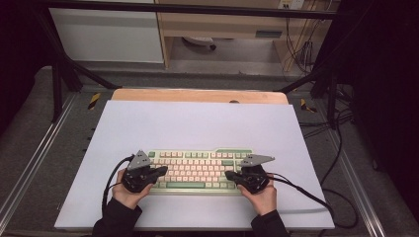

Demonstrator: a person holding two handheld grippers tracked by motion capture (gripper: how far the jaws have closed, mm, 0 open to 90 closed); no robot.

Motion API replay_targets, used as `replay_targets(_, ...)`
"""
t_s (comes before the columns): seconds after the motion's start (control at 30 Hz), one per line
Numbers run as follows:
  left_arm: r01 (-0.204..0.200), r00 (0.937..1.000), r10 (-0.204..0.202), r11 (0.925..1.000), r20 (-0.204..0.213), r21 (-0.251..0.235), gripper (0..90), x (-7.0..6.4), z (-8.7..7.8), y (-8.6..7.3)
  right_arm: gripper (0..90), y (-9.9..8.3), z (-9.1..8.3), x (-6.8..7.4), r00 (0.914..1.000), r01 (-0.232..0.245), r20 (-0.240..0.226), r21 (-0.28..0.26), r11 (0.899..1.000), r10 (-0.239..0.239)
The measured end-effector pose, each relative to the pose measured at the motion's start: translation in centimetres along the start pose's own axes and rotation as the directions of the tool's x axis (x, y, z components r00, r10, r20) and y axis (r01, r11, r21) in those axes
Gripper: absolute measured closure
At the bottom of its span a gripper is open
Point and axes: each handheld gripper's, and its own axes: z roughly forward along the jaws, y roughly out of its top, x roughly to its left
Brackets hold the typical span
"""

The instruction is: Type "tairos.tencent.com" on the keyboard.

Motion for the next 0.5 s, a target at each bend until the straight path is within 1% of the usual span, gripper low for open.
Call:
replay_targets(0.3, -0.006, 1.0, 0.006, 1.0, 0.002, 0.007, 90.0, -0.3, 0.9, 0.9, 90.0, -0.1, -0.1, 0.1, 1.0, -0.004, -0.003, 0.008, 1.0, 0.004)
replay_targets(0.5, -0.009, 0.9999, 0.009, 0.9997, 0.004, 0.022, 90.0, -0.6, 2.0, 1.3, 90.0, -0.1, -0.1, 0.1, 1.0, 0.008, -0.001, 0.006, 1.0, -0.008)
